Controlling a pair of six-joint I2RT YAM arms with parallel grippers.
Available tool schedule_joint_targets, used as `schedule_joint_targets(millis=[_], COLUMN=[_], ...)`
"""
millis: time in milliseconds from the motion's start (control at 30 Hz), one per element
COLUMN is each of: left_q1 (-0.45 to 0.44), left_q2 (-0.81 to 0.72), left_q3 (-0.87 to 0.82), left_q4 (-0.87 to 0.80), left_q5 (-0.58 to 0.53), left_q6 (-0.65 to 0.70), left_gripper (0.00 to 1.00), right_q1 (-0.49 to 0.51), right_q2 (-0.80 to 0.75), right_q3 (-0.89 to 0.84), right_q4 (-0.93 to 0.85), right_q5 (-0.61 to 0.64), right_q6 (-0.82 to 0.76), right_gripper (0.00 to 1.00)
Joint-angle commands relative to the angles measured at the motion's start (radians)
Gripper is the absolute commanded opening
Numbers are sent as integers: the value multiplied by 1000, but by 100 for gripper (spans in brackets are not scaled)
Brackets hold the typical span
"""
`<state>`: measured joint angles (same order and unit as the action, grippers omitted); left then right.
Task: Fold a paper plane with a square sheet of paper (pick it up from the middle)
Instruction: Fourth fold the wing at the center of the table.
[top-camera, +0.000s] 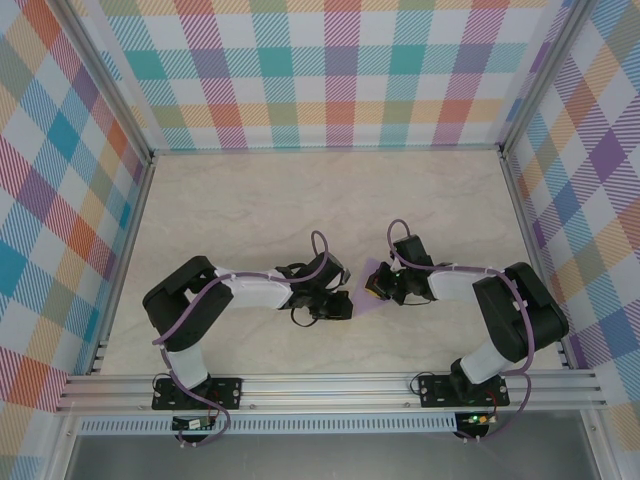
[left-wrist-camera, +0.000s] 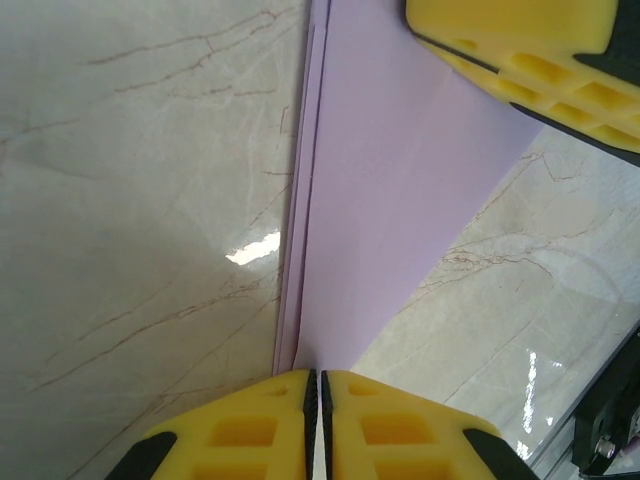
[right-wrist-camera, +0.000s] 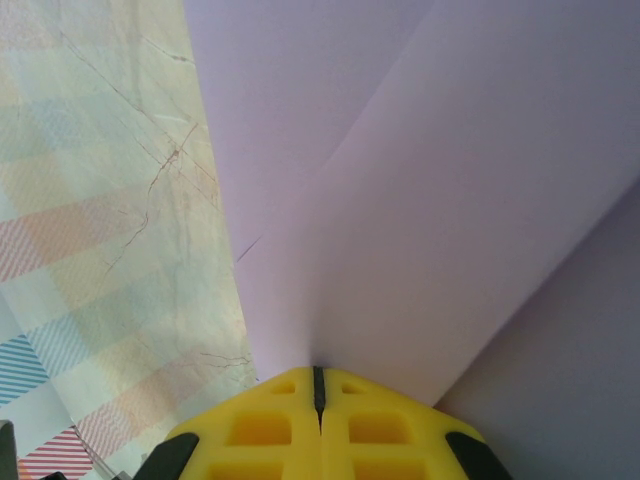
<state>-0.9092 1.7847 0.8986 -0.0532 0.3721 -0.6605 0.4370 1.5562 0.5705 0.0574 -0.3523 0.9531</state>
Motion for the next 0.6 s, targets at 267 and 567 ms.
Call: schedule_joint_targets(millis=[267, 567], left_q1=[23, 28], left_q2=[-70, -156], left_q3=[-112, -71], left_q4=[-51, 58], left_q5=[6, 27], left_q6=[13, -17], left_gripper=[10, 5], right_q1=[-6, -6], right_q2=[50, 54], right_q3=[-18, -18], right_q4=[-166, -122], right_q5=[145, 96], right_q6=[-25, -33], right_gripper=[0, 0])
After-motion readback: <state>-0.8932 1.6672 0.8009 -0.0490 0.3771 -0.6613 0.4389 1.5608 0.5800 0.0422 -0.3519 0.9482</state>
